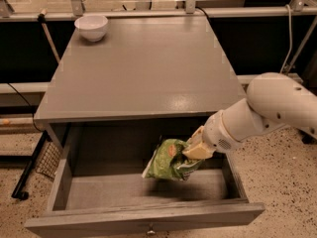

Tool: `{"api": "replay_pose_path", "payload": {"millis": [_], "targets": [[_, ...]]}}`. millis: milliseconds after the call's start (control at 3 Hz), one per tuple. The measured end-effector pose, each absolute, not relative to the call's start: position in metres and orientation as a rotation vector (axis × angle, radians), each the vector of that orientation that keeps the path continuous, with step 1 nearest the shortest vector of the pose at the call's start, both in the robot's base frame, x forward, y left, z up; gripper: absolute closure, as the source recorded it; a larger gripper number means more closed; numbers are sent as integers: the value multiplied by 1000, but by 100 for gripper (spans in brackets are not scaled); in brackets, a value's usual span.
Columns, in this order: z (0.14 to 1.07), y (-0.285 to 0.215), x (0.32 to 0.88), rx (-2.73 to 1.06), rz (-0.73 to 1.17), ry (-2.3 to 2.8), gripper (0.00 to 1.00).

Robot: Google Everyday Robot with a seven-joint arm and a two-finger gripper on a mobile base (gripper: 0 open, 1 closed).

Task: Place green jalapeno chip bag into top drawer

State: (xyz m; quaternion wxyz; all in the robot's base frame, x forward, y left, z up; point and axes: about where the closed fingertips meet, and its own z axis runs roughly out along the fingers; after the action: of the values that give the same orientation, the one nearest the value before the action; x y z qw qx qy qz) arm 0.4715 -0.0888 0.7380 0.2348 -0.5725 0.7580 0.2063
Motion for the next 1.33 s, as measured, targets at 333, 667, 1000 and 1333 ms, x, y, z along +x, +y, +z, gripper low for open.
{"api": "replay_pose_path", "payload": {"millis": [333,667,1000,1333], "targets": [[712,-84,480,-1522,575,2090,100],[713,-83,481,-1523,572,2088,81],[713,-81,480,-1528,574,2086,51],[713,-80,480,-1530,575,2085,27]]}}
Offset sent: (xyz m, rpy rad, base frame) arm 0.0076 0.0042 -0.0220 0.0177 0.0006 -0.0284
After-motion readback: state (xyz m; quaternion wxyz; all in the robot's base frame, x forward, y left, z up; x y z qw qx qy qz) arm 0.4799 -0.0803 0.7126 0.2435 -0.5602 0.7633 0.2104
